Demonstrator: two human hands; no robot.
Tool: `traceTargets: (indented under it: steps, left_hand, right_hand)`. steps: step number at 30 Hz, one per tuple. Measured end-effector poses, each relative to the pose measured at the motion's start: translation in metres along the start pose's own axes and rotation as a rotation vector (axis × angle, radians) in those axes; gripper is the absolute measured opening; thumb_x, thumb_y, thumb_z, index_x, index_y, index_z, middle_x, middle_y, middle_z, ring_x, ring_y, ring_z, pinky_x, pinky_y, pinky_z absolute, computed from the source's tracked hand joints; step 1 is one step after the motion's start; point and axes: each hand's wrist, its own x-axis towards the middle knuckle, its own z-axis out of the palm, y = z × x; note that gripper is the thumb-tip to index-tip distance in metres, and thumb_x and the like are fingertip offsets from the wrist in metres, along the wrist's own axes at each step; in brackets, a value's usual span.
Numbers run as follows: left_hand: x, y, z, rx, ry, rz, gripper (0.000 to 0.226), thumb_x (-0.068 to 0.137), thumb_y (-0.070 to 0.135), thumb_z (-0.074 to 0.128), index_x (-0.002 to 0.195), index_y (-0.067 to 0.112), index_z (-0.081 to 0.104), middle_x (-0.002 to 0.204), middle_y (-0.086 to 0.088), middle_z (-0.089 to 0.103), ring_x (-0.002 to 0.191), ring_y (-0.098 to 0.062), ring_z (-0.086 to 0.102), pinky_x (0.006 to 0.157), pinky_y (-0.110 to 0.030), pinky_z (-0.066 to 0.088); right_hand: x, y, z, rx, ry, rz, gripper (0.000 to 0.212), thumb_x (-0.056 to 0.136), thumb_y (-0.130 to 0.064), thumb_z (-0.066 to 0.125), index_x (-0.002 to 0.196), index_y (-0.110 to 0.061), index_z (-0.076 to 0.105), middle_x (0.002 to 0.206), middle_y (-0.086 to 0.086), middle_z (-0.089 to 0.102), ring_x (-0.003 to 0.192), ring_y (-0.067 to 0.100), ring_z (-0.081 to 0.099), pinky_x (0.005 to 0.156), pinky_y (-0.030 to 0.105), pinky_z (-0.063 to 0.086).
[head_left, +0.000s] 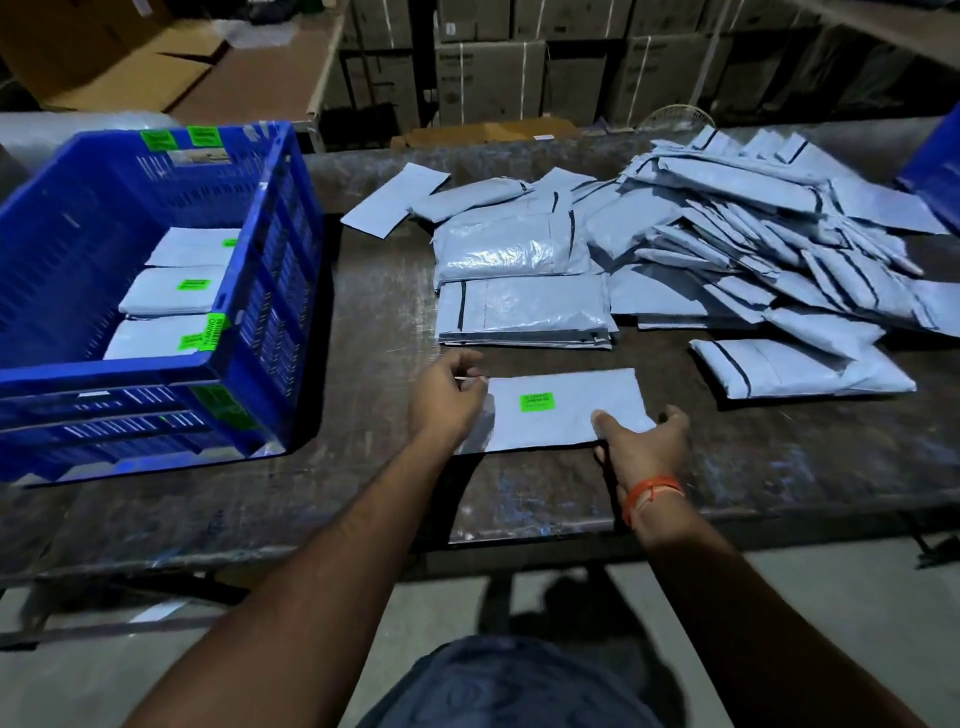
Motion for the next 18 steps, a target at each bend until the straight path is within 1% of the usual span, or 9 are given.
traceTargets:
  steps: [1, 3, 5, 6, 8, 11, 13, 15, 18]
  left_hand:
    - [-0.002, 0.000, 0.002, 0.131, -0.015, 0.064, 0.026, 0.078, 0.020, 0.064, 0.101, 0.030, 0.070, 0.096, 0.008, 0.072, 0.084, -0.015, 0.068, 0.085, -0.036, 0.057]
    - [-0.007, 0.000, 0.005, 0.360, -0.020, 0.182, 0.031, 0.079, 0.023, 0.061, 0.108, 0.029, 0.070, 0.109, 0.006, 0.069, 0.096, -0.018, 0.064, 0.087, -0.036, 0.054]
    - [-0.014, -0.002, 0.009, 0.541, -0.036, 0.295, 0.035, 0.083, 0.027, 0.057, 0.116, 0.030, 0.067, 0.117, 0.004, 0.063, 0.107, -0.022, 0.058, 0.092, -0.039, 0.051]
    - [-0.018, -0.004, 0.012, 0.607, -0.056, 0.356, 0.035, 0.087, 0.028, 0.056, 0.121, 0.028, 0.065, 0.122, 0.002, 0.060, 0.112, -0.023, 0.054, 0.094, -0.040, 0.049]
    - [-0.028, -0.008, 0.018, 0.694, -0.104, 0.448, 0.040, 0.093, 0.028, 0.054, 0.132, 0.020, 0.058, 0.137, -0.004, 0.053, 0.123, -0.028, 0.048, 0.100, -0.042, 0.046]
    - [-0.038, -0.010, 0.030, 0.787, -0.145, 0.480, 0.051, 0.097, 0.031, 0.049, 0.145, 0.014, 0.046, 0.157, -0.013, 0.035, 0.143, -0.034, 0.031, 0.114, -0.046, 0.034]
    - [-0.040, -0.009, 0.038, 0.825, -0.185, 0.416, 0.054, 0.102, 0.034, 0.041, 0.153, 0.015, 0.035, 0.164, -0.014, 0.021, 0.150, -0.037, 0.018, 0.119, -0.049, 0.026]
    - [-0.040, -0.009, 0.045, 0.860, -0.248, 0.359, 0.057, 0.106, 0.038, 0.032, 0.159, 0.019, 0.023, 0.168, -0.012, 0.009, 0.153, -0.036, 0.006, 0.122, -0.050, 0.018]
    - [-0.041, -0.017, 0.046, 0.947, -0.275, 0.363, 0.059, 0.106, 0.045, 0.023, 0.161, 0.026, 0.014, 0.169, -0.006, 0.002, 0.155, -0.031, -0.001, 0.124, -0.050, 0.010]
  right_hand:
    - [0.000, -0.001, -0.004, -0.179, 0.012, -0.068, 0.091, 0.073, -0.021, 0.085, 0.147, -0.012, 0.034, 0.129, 0.015, 0.057, 0.106, 0.033, 0.064, 0.081, 0.034, 0.053]
    - [0.000, -0.004, -0.011, -0.516, 0.022, -0.225, 0.083, 0.074, -0.027, 0.081, 0.145, -0.013, 0.040, 0.135, 0.019, 0.048, 0.119, 0.038, 0.052, 0.096, 0.036, 0.045]
    - [0.000, -0.003, -0.014, -0.782, 0.037, -0.404, 0.069, 0.075, -0.035, 0.074, 0.137, -0.018, 0.049, 0.138, 0.018, 0.039, 0.123, 0.039, 0.042, 0.100, 0.042, 0.043]
    - [0.001, -0.001, -0.013, -0.879, 0.033, -0.503, 0.063, 0.078, -0.037, 0.071, 0.135, -0.019, 0.052, 0.142, 0.016, 0.037, 0.126, 0.038, 0.038, 0.100, 0.045, 0.043]
    - [0.005, 0.004, -0.007, -0.990, -0.070, -0.686, 0.058, 0.087, -0.038, 0.063, 0.140, -0.020, 0.051, 0.151, 0.013, 0.036, 0.135, 0.036, 0.033, 0.105, 0.047, 0.040]
    - [0.011, 0.005, 0.007, -1.114, -0.278, -0.858, 0.056, 0.099, -0.036, 0.047, 0.152, -0.023, 0.037, 0.162, 0.008, 0.026, 0.149, 0.030, 0.019, 0.113, 0.047, 0.031]
    - [0.016, 0.005, 0.014, -1.183, -0.382, -0.910, 0.056, 0.102, -0.035, 0.040, 0.156, -0.026, 0.028, 0.165, 0.003, 0.018, 0.152, 0.026, 0.012, 0.115, 0.048, 0.026]
    - [0.021, 0.008, 0.016, -1.262, -0.460, -0.932, 0.056, 0.104, -0.036, 0.034, 0.158, -0.029, 0.021, 0.166, -0.002, 0.014, 0.153, 0.024, 0.007, 0.117, 0.049, 0.020]
    - [0.029, 0.010, 0.013, -1.369, -0.504, -0.939, 0.055, 0.106, -0.040, 0.026, 0.159, -0.032, 0.014, 0.167, -0.006, 0.009, 0.154, 0.019, 0.002, 0.119, 0.048, 0.011]
